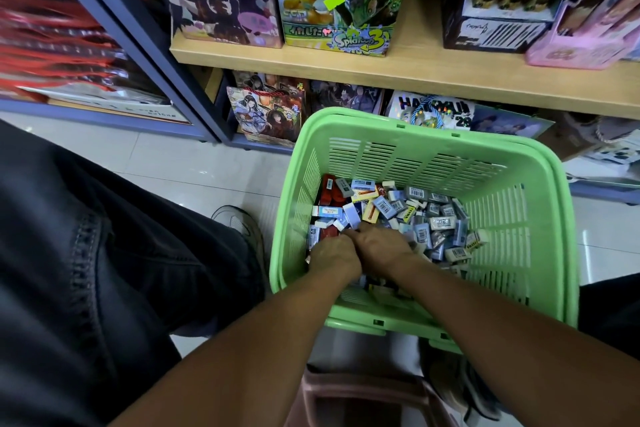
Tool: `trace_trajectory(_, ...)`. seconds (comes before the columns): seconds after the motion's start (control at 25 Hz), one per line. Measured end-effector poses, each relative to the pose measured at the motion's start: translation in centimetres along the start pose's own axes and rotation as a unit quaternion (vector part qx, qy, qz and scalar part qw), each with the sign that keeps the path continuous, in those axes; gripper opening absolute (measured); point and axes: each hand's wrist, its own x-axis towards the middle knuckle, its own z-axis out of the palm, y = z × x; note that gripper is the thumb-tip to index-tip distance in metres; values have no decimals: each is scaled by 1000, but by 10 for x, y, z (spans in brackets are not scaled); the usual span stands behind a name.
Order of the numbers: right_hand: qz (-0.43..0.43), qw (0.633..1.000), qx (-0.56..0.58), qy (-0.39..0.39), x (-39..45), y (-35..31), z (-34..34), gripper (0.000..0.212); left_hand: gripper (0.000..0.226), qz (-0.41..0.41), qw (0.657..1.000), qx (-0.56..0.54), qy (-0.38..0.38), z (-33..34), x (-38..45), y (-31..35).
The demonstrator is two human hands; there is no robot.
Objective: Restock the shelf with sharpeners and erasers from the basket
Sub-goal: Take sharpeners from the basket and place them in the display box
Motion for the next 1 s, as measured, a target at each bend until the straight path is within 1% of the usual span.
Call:
trace_trajectory(0.08,2,999,33,-19,6,-1,-1,43,40,-3,1000,4,-7,2,2,-1)
trace_trajectory(0.12,7,998,58,-26,9,0,-1,35,41,-3,1000,9,-13,2,3,-2)
trace_trajectory(0.16,14,996,77,-32,10,1,-2,27,42,3,999,23,-25,2,5,-3)
trace_trajectory(0.24,30,993,103,-46,10,2,-2,20,38,14,998,41,-53,-2,4,-4)
trace_trajectory(0.32,47,990,125,-50,7,3,-3,19,34,15,998,32,-55,-7,6,-7)
trace_trajectory(0.4,73,976,201,-45,4,10,-12,19,36,1,999,-3,-52,-11,8,-11)
trace_trajectory(0.52,129,924,359,2,1,37,-33,34,46,-29,997,-27,-60,-14,4,-12)
trace_trajectory(0.6,167,909,380,40,-6,59,-43,40,53,-33,997,-34,-59,-13,-1,-11)
trace_trajectory(0.68,216,906,354,87,-17,74,-50,38,51,-34,998,-29,-50,-16,-5,-9)
trace_trajectory(0.72,234,912,316,118,-23,78,-52,36,48,-36,998,-30,-44,-19,-6,-7)
trace_trajectory(0.76,240,924,255,155,-28,81,-52,35,47,-36,998,-45,-40,-22,-7,-5)
trace_trajectory(0.84,211,943,138,217,-31,79,-47,41,47,-27,994,-95,-44,-26,-10,3)
trace_trajectory(0.88,191,945,122,235,-31,73,-45,44,42,-13,993,-109,-53,-27,-13,6)
trace_trajectory(0.92,171,948,129,237,-29,65,-43,46,33,1,992,-112,-56,-26,-14,8)
trace_trajectory(0.96,145,952,138,229,-25,57,-41,50,22,12,993,-111,-49,-25,-14,7)
trace_trajectory(1.0,113,961,136,215,-21,48,-39,56,11,15,993,-111,-26,-26,-14,5)
